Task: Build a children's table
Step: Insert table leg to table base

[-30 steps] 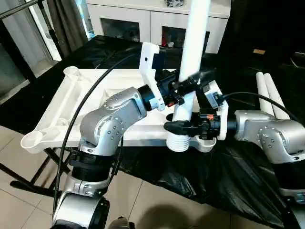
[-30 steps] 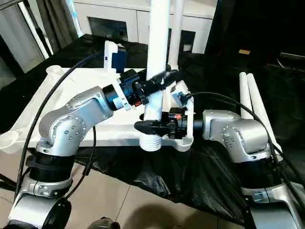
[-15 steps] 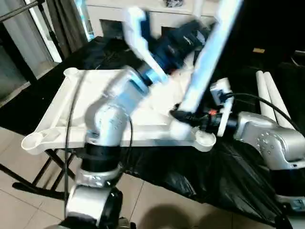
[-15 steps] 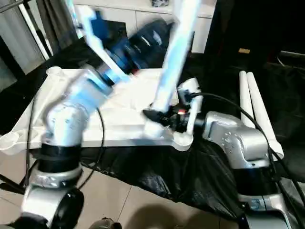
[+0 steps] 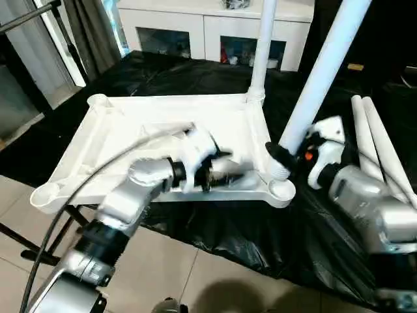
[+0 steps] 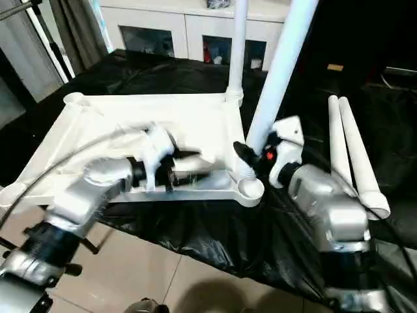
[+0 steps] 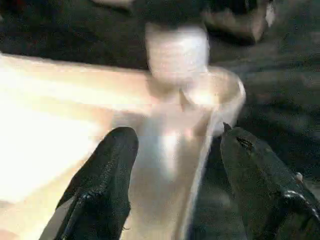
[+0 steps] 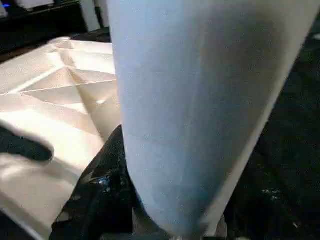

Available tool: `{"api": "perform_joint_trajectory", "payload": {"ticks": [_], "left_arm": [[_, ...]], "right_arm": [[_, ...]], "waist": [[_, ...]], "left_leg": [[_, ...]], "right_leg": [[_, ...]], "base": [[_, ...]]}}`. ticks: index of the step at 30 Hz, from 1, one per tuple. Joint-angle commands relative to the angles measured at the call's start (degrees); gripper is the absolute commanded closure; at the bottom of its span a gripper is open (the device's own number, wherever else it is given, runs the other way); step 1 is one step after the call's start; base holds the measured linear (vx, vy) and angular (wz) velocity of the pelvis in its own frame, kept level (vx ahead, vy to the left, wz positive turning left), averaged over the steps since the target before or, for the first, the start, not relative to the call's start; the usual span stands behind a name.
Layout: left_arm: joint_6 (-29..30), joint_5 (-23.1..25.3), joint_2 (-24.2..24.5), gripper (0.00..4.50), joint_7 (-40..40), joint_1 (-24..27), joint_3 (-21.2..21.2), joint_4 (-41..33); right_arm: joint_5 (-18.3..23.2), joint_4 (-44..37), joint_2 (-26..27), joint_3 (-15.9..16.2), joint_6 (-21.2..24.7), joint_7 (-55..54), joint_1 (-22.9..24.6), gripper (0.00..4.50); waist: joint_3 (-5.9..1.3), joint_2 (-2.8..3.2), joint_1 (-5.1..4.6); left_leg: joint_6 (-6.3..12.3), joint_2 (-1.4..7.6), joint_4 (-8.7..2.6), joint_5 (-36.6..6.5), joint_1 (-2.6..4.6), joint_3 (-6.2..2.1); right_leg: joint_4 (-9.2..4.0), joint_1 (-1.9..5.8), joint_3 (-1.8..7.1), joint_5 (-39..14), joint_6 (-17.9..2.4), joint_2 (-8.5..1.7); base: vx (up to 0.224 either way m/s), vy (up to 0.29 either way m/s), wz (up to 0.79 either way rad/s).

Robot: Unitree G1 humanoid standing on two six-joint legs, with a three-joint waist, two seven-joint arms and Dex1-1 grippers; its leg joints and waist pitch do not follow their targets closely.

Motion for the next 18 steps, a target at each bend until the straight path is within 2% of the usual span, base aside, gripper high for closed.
{"api": "perform_joint_trajectory", "payload": {"ticks": [1,2,3,4,5,7,9,10,11,12,14,15,18], "left_arm": [[-2.4,2.4,0.4,1.47,-1.7,-1.9,-0.9,4.2],[-3.4,2.8,0.2,1.75,-2.3,-2.6,-1.0,6.9],[-3.7,2.9,0.1,1.75,-2.6,-2.9,-1.1,7.8],[-3.8,2.9,-0.1,1.75,-3.0,-3.3,-1.2,8.9],[-4.4,3.1,-0.2,1.83,-3.3,-3.6,-1.4,9.9],[-6.6,4.0,-0.9,1.96,-3.6,-5.0,-1.5,13.8],[-8.3,4.8,-1.3,2.1,-3.4,-6.0,-1.6,16.7],[-9.1,5.2,-1.6,2.19,-3.4,-6.7,-1.5,18.4],[-10.4,5.5,-2.3,2.24,-4.0,-7.9,-1.2,21.4],[-10.8,5.4,-2.6,2.31,-4.7,-8.2,-1.0,22.4],[-11.4,5.5,-2.9,2.5,-5.6,-8.6,-1.0,23.5],[-12.0,5.8,-3.0,2.58,-6.5,-9.0,-1.1,24.5],[-12.9,5.8,-3.5,2.86,-8.1,-9.6,-1.0,26.4]], "right_arm": [[-0.4,-1.5,0.3,-0.6,-0.7,-1.4,-0.2,2.59],[-0.1,-1.7,0.7,-0.9,-0.5,-2.1,0.0,2.59],[0.1,-1.8,0.8,-1.0,-0.3,-2.2,0.1,2.59],[0.4,-2.1,0.7,-1.1,0.1,-2.0,0.4,2.59],[0.5,-2.6,0.7,-1.0,0.3,-1.9,0.6,2.59],[0.7,-3.7,0.9,-0.9,0.6,-1.3,1.3,2.59],[0.9,-4.3,1.0,-0.7,0.6,-0.9,1.7,2.59],[0.9,-4.5,1.0,-0.6,0.4,-0.7,1.9,2.59],[1.0,-4.9,0.8,-0.2,0.3,-0.3,2.3,2.59],[1.0,-5.1,0.8,-0.1,0.3,-0.2,2.4,2.59],[1.1,-5.4,0.7,0.1,0.3,-0.1,2.6,2.59],[1.1,-5.7,0.5,0.3,0.4,0.1,2.7,2.59],[1.2,-6.1,0.4,0.2,0.7,0.4,3.0,2.59]], "waist": [[-4.19,-0.07,-0.35],[-4.22,-0.23,-0.41],[-4.21,-0.26,-0.46],[-4.29,0.79,-0.45],[-4.21,0.05,-0.75],[-4.33,0.39,-0.78],[-4.35,0.3,-0.77],[-4.37,0.59,-0.85],[-4.34,0.48,-0.91],[-4.37,0.76,-0.84],[-4.36,0.59,-0.95],[-4.31,0.88,-1.02],[-4.36,0.97,-1.04]], "left_leg": [[-2.72,0.66,-3.94,-10.9,1.09,-0.25],[-2.76,0.59,-3.94,-11.2,1.11,-0.28],[-2.71,0.6,-3.97,-11.3,1.08,-0.27],[-2.9,0.65,-3.94,-11.4,1.13,-0.44],[-2.7,0.68,-3.99,-11.6,0.97,-0.4],[-1.87,0.62,-3.79,-10.4,0.93,-0.35],[-1.37,0.51,-3.71,-9.6,0.8,-0.31],[-0.98,0.53,-3.69,-9.0,0.8,-0.34],[-1.0,0.52,-3.73,-9.1,0.72,-0.37],[-1.05,0.5,-3.65,-9.4,0.85,-0.3],[-0.94,0.58,-3.76,-9.6,0.73,-0.4],[-0.82,0.52,-3.72,-10.0,0.85,-0.35],[-0.89,0.67,-3.77,-10.3,0.93,-0.39]], "right_leg": [[-4.61,2.79,1.44,-7.7,-9.2,-2.9],[-4.57,2.93,1.47,-7.9,-9.3,-2.95],[-4.58,2.97,1.48,-8.1,-9.4,-2.99],[-4.36,2.97,1.44,-8.0,-9.6,-3.13],[-4.51,3.14,1.4,-7.7,-10.0,-3.05],[-4.43,3.23,1.47,-6.7,-10.5,-3.07],[-4.52,3.36,1.45,-6.1,-10.4,-2.99],[-4.55,3.28,1.41,-5.5,-10.7,-3.01],[-4.55,3.43,1.4,-5.8,-10.7,-3.05],[-4.59,3.37,1.42,-6.5,-10.8,-3.06],[-4.56,3.49,1.41,-6.5,-11.1,-3.12],[-4.77,3.33,1.42,-7.3,-11.1,-3.07],[-4.68,3.34,1.45,-7.6,-11.4,-3.14]], "base": [[0.0,0.0,0.0],[0.0,0.0,0.0],[0.0,0.0,0.0],[0.0,0.0,0.0],[0.0,0.0,0.0],[0.0,0.0,0.0],[0.0,0.0,0.0],[0.0,0.0,0.0],[0.0,0.0,0.0],[0.0,0.0,0.0],[0.0,0.0,0.0],[0.0,0.0,0.0],[0.0,0.0,0.0]]}}
